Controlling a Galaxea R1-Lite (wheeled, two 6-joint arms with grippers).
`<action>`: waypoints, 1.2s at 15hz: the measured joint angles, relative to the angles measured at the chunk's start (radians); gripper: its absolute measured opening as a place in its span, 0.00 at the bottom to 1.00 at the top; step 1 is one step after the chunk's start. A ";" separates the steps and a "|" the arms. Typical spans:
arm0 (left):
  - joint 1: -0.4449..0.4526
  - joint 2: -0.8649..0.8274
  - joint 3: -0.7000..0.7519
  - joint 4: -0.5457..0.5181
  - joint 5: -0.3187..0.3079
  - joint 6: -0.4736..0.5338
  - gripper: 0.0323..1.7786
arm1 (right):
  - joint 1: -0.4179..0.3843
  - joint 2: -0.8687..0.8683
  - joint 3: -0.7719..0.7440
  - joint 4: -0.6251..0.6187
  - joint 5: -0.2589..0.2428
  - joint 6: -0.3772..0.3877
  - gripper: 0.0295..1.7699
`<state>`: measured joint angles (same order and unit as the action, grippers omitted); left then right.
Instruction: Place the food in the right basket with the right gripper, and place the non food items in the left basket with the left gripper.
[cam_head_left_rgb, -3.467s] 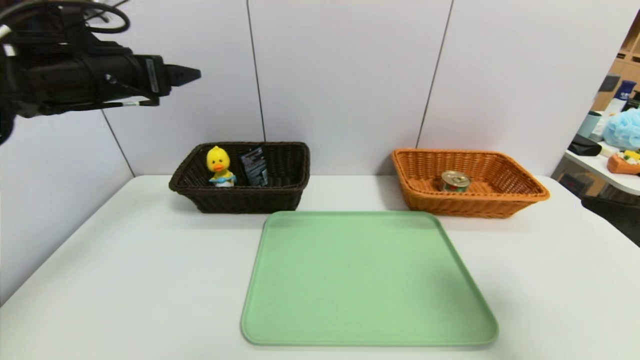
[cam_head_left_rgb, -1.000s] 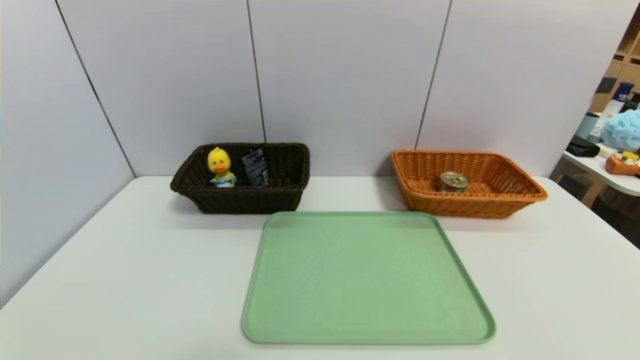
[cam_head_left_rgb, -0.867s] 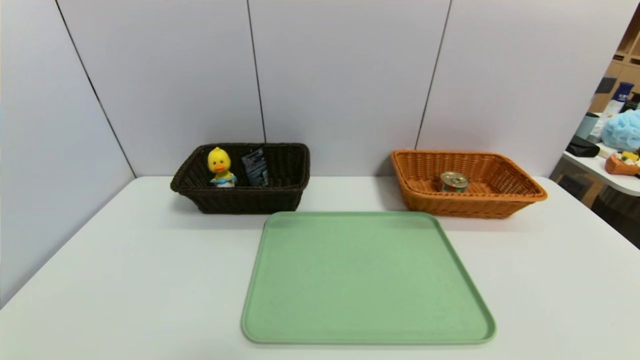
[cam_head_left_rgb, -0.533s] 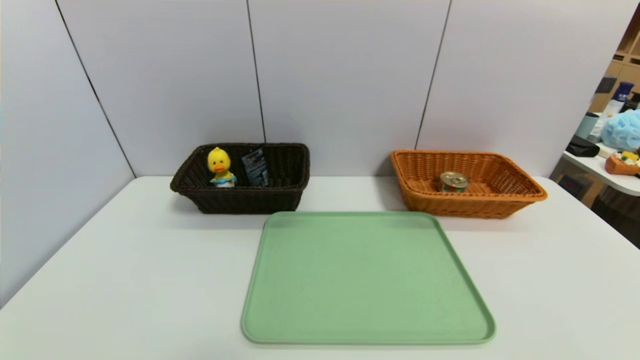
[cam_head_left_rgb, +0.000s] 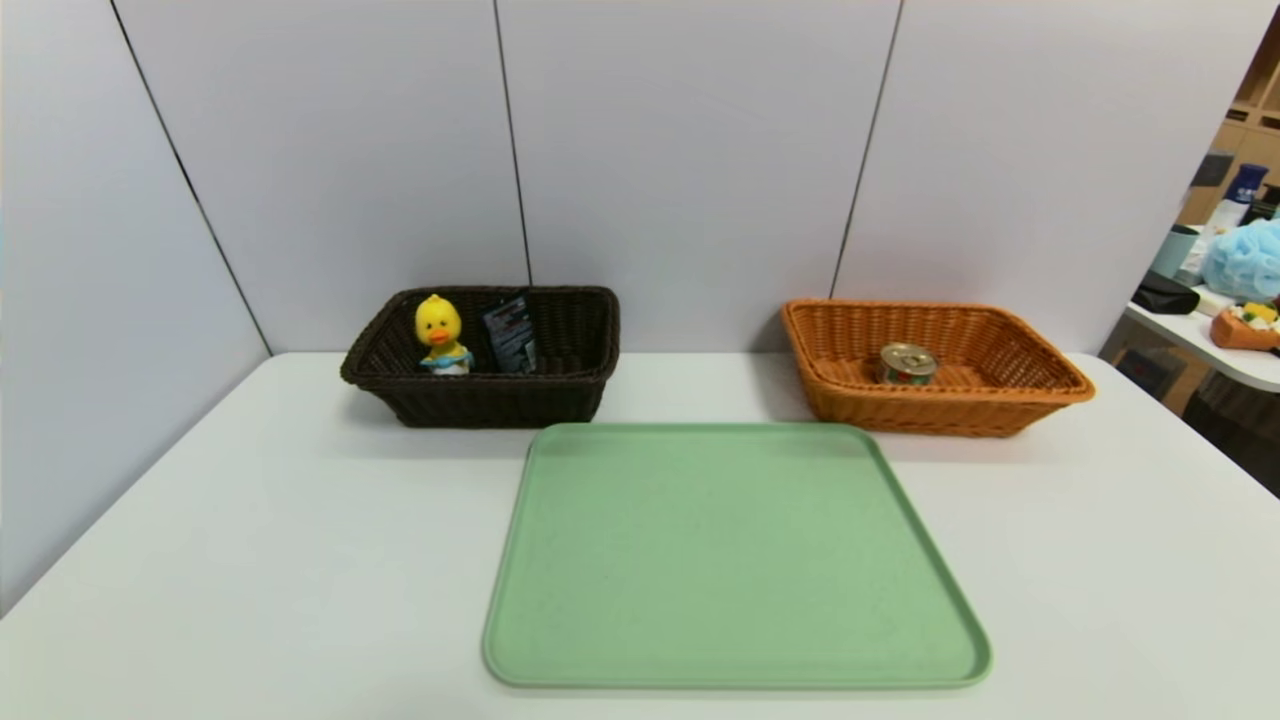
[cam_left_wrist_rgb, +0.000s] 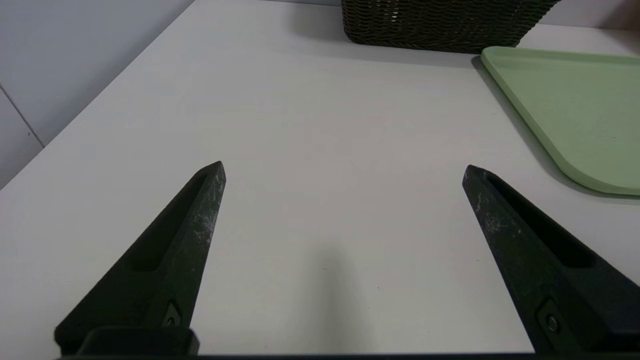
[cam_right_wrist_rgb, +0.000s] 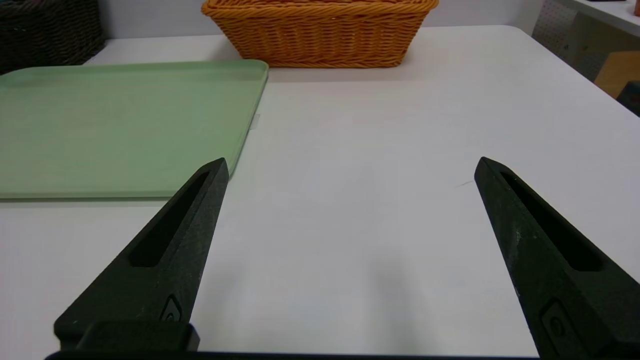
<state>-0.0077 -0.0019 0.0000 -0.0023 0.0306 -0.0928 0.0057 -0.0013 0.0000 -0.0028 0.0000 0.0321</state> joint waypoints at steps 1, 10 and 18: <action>0.000 0.000 0.000 0.000 0.000 0.000 0.95 | 0.000 0.000 0.000 0.000 0.000 0.000 0.96; 0.000 0.000 0.000 0.000 -0.001 0.000 0.95 | 0.000 0.000 0.000 -0.001 0.000 0.000 0.96; 0.000 0.000 0.000 0.000 0.000 0.000 0.95 | 0.000 0.000 0.000 0.000 0.000 0.001 0.96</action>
<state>-0.0077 -0.0019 0.0000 -0.0028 0.0302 -0.0928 0.0057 -0.0013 0.0000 -0.0028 0.0000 0.0332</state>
